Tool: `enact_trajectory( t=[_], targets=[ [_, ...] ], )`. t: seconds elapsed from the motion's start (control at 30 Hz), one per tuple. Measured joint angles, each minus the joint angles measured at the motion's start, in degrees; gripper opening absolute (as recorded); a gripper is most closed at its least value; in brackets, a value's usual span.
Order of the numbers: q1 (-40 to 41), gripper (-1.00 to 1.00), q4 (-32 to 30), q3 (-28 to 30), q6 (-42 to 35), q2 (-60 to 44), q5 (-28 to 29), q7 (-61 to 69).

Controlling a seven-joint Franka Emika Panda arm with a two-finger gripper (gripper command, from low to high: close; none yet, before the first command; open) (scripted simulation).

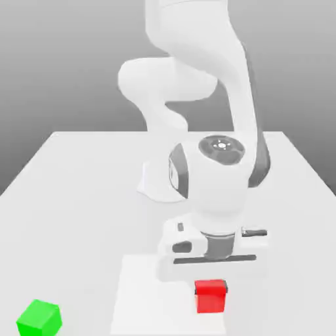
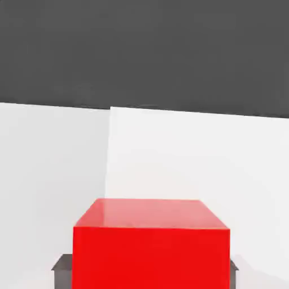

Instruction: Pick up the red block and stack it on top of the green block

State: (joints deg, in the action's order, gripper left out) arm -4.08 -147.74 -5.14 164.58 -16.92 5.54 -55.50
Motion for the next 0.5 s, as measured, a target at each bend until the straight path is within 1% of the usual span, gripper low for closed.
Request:
enact_trajectory(
  t=[0.13,0.17,0.43,0.5],
  targets=[
    [0.9,-1.0,-1.2,-1.4,-6.4,7.6,-2.7,2.0],
    [1.9,-1.0,-0.3,-0.6,-7.8,8.2,-3.4,1.6],
    [12.5,-1.0,10.9,11.1,-16.2,5.2,-8.3,-6.4],
    [15.2,-1.0,13.9,13.6,-16.7,2.6,-9.9,-8.1]
  ],
)
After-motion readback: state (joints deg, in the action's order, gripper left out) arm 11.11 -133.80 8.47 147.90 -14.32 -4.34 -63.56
